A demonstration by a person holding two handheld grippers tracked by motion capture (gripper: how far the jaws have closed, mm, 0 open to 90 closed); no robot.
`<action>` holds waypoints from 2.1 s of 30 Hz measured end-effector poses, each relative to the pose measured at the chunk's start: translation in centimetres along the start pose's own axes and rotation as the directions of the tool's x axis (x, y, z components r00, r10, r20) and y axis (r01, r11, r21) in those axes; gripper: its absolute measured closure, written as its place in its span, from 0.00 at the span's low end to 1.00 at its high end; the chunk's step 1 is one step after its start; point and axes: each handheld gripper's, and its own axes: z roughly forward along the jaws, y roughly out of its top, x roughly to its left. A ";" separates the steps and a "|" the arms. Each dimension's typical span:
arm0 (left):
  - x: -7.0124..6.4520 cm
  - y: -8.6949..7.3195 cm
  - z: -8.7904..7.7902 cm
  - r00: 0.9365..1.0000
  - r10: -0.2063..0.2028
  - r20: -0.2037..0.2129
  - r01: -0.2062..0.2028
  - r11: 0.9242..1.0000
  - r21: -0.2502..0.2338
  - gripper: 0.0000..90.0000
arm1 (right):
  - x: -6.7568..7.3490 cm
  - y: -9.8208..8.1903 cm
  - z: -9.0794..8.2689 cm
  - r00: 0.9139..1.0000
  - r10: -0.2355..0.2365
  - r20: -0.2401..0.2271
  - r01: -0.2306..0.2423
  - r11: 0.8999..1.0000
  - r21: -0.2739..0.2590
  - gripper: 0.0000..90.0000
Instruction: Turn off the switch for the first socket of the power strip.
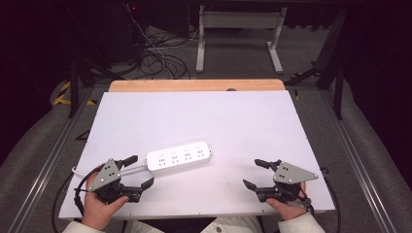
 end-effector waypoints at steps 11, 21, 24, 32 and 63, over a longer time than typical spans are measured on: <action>0.0 0.3 -0.2 1.000 -0.010 -0.023 0.011 1.000 0.022 0.15 | 0.2 0.1 0.2 1.000 -0.013 -0.012 0.014 1.000 0.018 0.35; 0.0 0.9 -0.4 1.000 0.013 -0.028 -0.012 0.999 0.040 0.16 | 0.5 0.4 0.5 0.999 -0.025 -0.046 0.029 0.997 0.072 0.46; 0.1 1.1 -0.4 0.999 0.014 -0.034 -0.012 0.999 0.046 0.17 | 0.5 0.4 0.5 0.999 -0.022 -0.032 0.024 0.997 0.069 0.44; 0.3 1.9 -0.3 1.000 -0.004 -0.029 0.006 0.997 0.072 0.18 | 0.4 0.5 0.3 1.000 -0.016 -0.025 0.018 0.998 0.058 0.45; 2.0 5.0 1.9 1.000 -0.014 -0.002 0.014 0.993 0.119 0.26 | 0.4 0.3 0.7 0.998 0.013 -0.068 -0.007 0.997 0.083 0.42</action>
